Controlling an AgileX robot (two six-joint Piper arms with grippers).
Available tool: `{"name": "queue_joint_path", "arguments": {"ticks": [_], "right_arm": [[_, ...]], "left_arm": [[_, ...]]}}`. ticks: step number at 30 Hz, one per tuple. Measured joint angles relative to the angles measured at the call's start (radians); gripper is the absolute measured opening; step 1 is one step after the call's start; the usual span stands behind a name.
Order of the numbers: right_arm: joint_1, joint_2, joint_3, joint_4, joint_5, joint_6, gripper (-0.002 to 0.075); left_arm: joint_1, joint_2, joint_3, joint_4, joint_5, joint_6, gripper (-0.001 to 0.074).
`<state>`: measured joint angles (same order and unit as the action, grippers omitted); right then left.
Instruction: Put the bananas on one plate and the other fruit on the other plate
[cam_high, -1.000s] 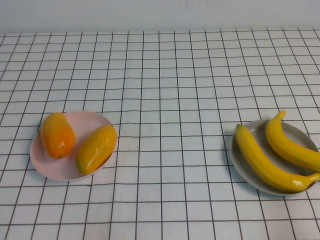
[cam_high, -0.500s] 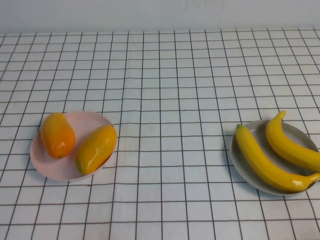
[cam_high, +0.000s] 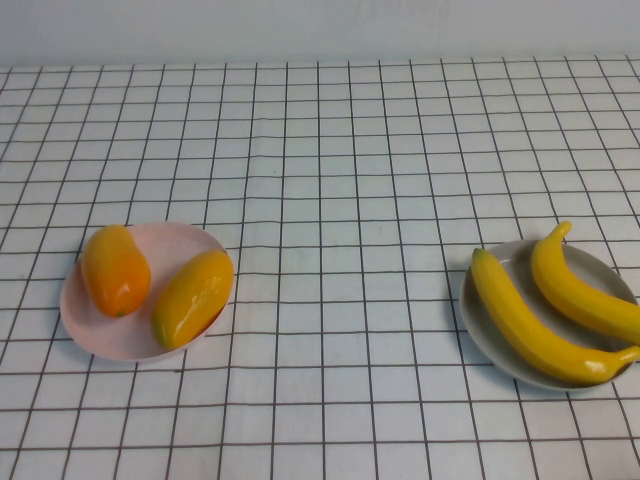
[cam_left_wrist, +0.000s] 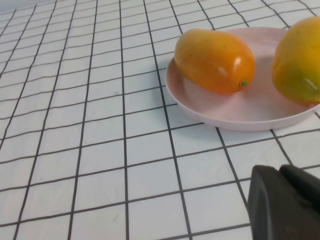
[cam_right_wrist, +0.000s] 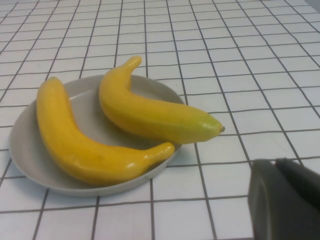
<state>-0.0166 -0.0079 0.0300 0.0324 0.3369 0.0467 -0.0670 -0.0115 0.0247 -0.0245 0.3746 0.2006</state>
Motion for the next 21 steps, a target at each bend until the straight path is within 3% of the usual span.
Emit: {"name": "queue_joint_path", "arguments": {"ticks": [21], "right_arm": [[0.0, 0.0, 0.0, 0.034, 0.0, 0.0, -0.0015]], "left_arm": [[0.0, 0.0, 0.0, 0.0, 0.0, 0.0, -0.0004]]}}
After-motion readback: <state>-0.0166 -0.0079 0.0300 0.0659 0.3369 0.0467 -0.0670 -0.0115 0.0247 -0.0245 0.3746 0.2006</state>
